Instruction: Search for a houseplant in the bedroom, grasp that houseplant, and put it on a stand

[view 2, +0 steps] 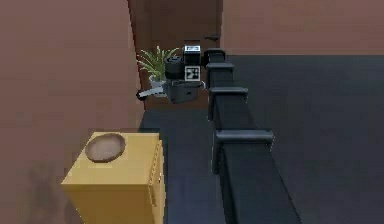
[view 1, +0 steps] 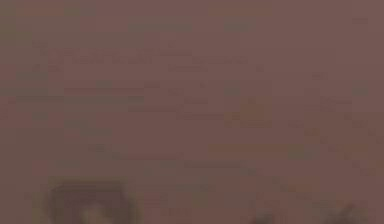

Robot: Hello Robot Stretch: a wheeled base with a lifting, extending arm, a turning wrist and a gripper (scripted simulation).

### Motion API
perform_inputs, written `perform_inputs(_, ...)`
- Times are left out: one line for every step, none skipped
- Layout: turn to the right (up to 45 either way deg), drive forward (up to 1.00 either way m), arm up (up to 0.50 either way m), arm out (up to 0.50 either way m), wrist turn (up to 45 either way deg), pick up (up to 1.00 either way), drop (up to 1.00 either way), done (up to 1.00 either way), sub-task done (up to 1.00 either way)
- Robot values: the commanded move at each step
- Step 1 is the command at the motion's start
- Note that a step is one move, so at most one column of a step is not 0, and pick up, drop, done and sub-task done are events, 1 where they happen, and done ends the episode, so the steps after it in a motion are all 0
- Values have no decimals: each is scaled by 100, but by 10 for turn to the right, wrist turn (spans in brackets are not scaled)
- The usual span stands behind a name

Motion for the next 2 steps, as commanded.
perform_inputs(390,0,0,0,0,0,0,0,0)
perform_inputs(0,45,0,0,0,0,0,0,0)
